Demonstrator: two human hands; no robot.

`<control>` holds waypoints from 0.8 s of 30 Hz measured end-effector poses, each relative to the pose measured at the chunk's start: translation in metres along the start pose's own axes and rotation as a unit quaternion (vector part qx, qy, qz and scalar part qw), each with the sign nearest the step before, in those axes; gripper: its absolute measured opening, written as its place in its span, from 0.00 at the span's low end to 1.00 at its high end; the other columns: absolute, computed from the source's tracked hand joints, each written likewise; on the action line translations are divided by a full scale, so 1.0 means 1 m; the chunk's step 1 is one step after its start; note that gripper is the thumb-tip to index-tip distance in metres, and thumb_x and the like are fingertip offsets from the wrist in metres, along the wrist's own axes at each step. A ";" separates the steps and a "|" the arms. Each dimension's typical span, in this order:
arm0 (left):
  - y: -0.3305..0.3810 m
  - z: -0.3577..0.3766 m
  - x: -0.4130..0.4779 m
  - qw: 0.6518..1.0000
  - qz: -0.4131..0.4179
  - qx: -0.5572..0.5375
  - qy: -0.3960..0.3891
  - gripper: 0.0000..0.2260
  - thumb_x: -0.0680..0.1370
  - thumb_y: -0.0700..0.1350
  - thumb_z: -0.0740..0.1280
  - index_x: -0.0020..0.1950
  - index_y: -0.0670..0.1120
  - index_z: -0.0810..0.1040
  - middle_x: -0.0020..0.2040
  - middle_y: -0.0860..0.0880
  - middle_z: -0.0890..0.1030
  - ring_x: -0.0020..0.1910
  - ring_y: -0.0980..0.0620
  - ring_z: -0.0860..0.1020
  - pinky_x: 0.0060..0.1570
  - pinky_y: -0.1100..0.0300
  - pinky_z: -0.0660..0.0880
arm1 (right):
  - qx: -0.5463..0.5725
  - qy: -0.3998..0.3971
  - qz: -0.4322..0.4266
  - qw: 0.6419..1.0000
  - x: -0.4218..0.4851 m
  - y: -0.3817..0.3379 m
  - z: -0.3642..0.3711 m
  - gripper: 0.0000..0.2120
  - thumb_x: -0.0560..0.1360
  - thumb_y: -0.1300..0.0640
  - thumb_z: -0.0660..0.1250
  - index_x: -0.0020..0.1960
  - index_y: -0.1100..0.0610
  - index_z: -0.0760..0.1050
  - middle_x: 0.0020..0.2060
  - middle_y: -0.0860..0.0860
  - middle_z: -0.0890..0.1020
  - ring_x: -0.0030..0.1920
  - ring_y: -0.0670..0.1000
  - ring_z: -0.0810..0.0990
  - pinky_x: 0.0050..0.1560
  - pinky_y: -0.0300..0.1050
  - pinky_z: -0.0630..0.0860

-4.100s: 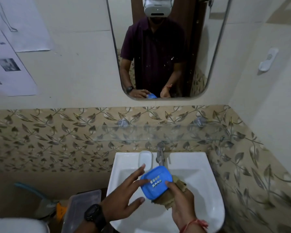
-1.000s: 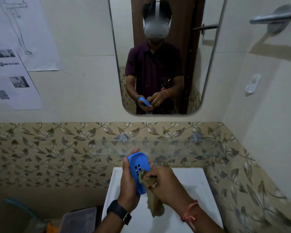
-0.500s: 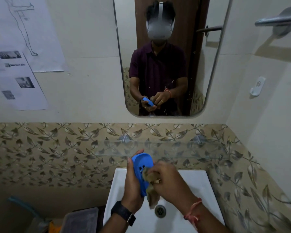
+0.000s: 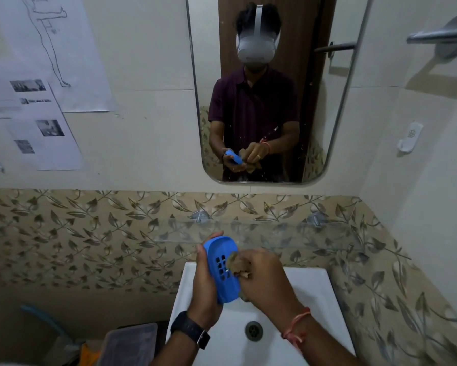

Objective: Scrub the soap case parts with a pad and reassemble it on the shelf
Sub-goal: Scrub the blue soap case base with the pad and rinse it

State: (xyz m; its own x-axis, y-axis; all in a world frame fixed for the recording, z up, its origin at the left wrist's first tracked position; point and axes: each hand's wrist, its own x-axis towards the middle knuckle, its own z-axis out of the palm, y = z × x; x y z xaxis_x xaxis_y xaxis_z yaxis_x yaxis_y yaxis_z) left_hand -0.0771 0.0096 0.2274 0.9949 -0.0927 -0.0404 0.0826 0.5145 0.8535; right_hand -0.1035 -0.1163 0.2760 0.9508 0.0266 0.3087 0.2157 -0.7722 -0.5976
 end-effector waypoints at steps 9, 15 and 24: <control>0.004 -0.009 -0.004 0.997 0.004 0.078 -0.029 0.24 0.81 0.63 0.53 0.66 0.53 0.80 0.55 0.39 0.85 0.51 0.41 0.85 0.49 0.50 0.83 | 0.185 -0.231 -0.025 0.955 -0.015 0.013 0.007 0.10 0.71 0.63 0.70 0.40 0.48 0.83 0.36 0.43 0.81 0.39 0.39 0.81 0.41 0.34 0.78; 0.004 -0.004 -0.003 0.996 -0.016 0.086 -0.027 0.25 0.83 0.63 0.49 0.66 0.54 0.79 0.53 0.40 0.85 0.49 0.43 0.85 0.49 0.50 0.83 | 0.022 -0.057 -0.065 0.996 -0.014 0.029 0.008 0.13 0.70 0.66 0.67 0.48 0.51 0.83 0.40 0.43 0.78 0.41 0.40 0.77 0.43 0.34 0.73; -0.009 -0.010 0.002 0.993 -0.030 0.111 -0.007 0.24 0.81 0.63 0.51 0.65 0.54 0.81 0.56 0.43 0.86 0.52 0.43 0.85 0.54 0.49 0.83 | -0.041 -0.093 -0.017 0.995 -0.022 0.013 0.024 0.09 0.69 0.65 0.67 0.40 0.51 0.76 0.40 0.47 0.75 0.41 0.46 0.78 0.32 0.25 0.63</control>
State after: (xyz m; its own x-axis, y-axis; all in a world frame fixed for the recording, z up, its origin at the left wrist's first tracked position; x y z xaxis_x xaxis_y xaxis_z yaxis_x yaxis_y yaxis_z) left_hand -0.0755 0.0139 0.2146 0.9876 -0.1302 -0.0881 0.1246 0.3065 0.9437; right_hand -0.1158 -0.1117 0.2435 0.9697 0.1646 0.1806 0.2366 -0.8177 -0.5248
